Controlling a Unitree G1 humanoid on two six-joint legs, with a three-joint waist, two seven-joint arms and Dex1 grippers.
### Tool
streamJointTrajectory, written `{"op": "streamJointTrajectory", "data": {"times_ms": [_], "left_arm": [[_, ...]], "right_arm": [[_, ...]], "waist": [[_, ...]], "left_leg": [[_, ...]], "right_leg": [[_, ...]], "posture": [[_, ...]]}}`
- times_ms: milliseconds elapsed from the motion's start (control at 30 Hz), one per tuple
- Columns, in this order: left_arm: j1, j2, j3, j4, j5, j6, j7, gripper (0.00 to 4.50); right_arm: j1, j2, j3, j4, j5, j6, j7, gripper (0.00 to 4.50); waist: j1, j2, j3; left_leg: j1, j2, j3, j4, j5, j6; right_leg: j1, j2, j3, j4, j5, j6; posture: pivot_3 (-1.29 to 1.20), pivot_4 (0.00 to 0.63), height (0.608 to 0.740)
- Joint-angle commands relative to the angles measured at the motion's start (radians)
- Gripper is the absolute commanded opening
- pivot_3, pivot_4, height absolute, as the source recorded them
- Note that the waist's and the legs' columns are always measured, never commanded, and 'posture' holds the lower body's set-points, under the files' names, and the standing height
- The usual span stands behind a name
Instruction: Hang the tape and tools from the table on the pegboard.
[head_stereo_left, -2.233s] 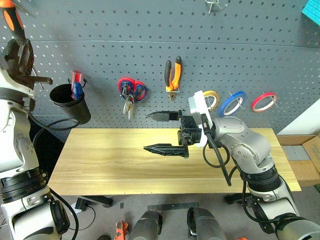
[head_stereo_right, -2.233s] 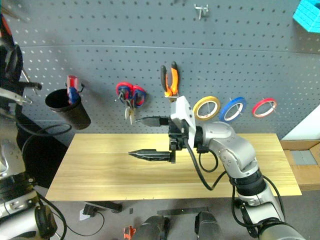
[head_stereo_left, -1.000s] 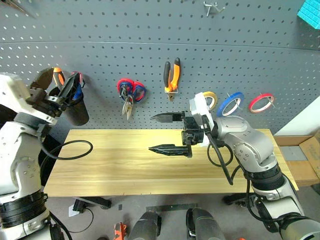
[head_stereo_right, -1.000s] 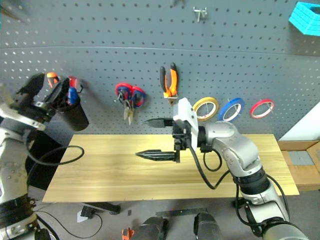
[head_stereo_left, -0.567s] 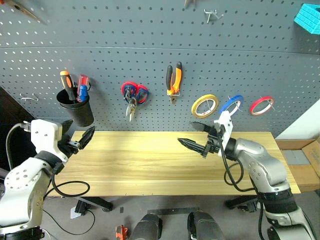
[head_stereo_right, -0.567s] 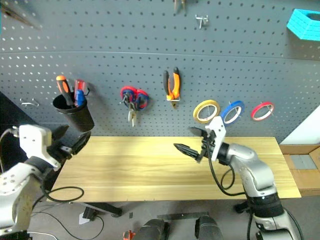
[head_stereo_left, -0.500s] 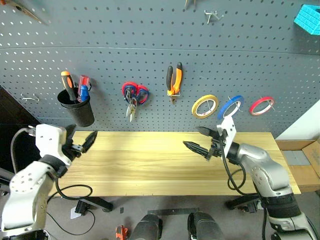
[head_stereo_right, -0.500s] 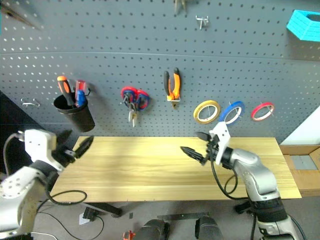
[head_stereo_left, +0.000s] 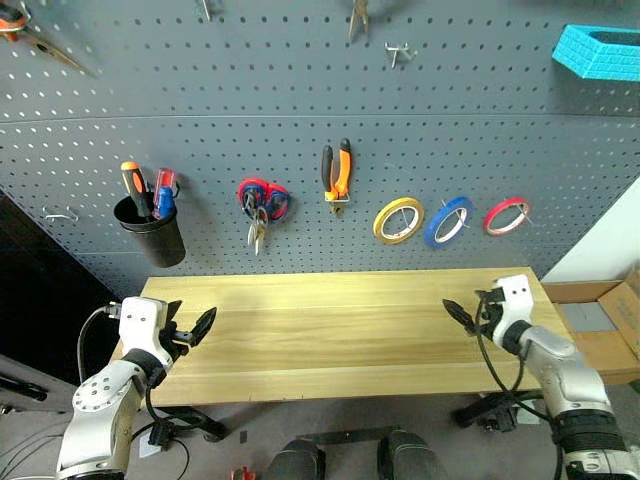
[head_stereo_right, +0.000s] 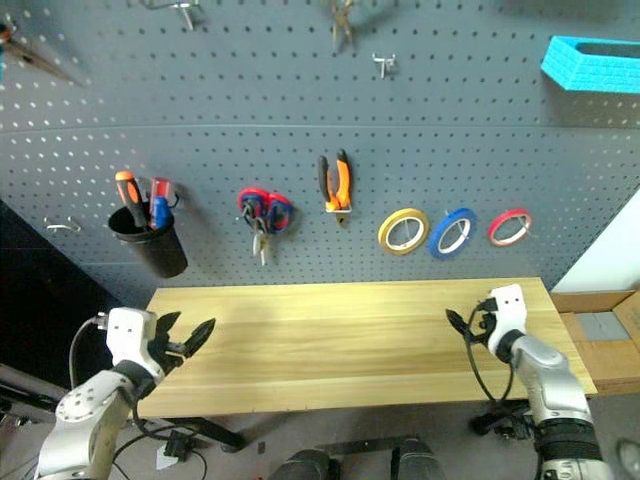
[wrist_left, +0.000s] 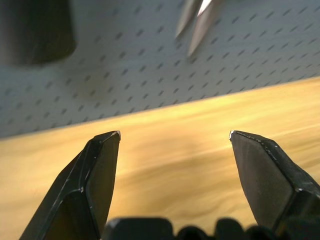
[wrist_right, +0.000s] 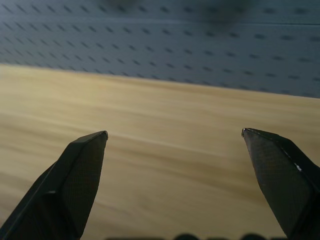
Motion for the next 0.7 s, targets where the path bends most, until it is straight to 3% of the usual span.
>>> {"op": "streamJointTrajectory", "data": {"times_ms": [33, 167, 267, 700], "left_arm": [[-0.037, 0.06, 0.037, 0.026, 0.01, -0.047, -0.031, 3.75], [-0.044, 0.077, 0.026, 0.061, 0.029, -0.078, -0.03, 3.75], [-0.044, 0.061, 0.013, 0.075, 0.044, -0.099, -0.02, 3.75], [-0.038, 0.01, 0.02, 0.055, 0.039, -0.092, 0.036, 3.75]], "right_arm": [[-0.07, -0.085, -0.008, 0.086, -0.021, -0.047, 0.103, 4.5], [-0.147, -0.111, -0.016, 0.215, -0.048, -0.115, 0.115, 4.5], [-0.181, -0.099, -0.017, 0.285, -0.055, -0.155, 0.109, 4.5], [-0.23, -0.064, -0.025, 0.378, -0.068, -0.22, 0.089, 4.5]], "waist": [[-0.001, 0.0, -0.005], [-0.012, 0.003, -0.026], [-0.015, 0.003, -0.043], [-0.015, 0.004, -0.065]], "left_leg": [[0.0, 0.0, 0.0, 0.0, 0.0, 0.0], [0.003, 0.0, 0.003, 0.0, 0.001, 0.001], [0.015, 0.001, 0.004, -0.003, 0.0, 0.003], [0.016, 0.003, 0.006, -0.002, -0.001, 0.003]], "right_leg": [[0.0, 0.0, 0.0, 0.0, 0.0, 0.0], [0.002, 0.0, 0.004, 0.0, 0.0, 0.0], [0.013, 0.001, 0.008, -0.003, -0.004, 0.006], [0.014, 0.004, 0.014, -0.002, -0.005, 0.007]], "posture": [[-0.02, 0.04, 0.74], [-0.02, 0.018, 0.74], [-0.02, 0.0, 0.74], [-0.01, 0.0, 0.74]]}}
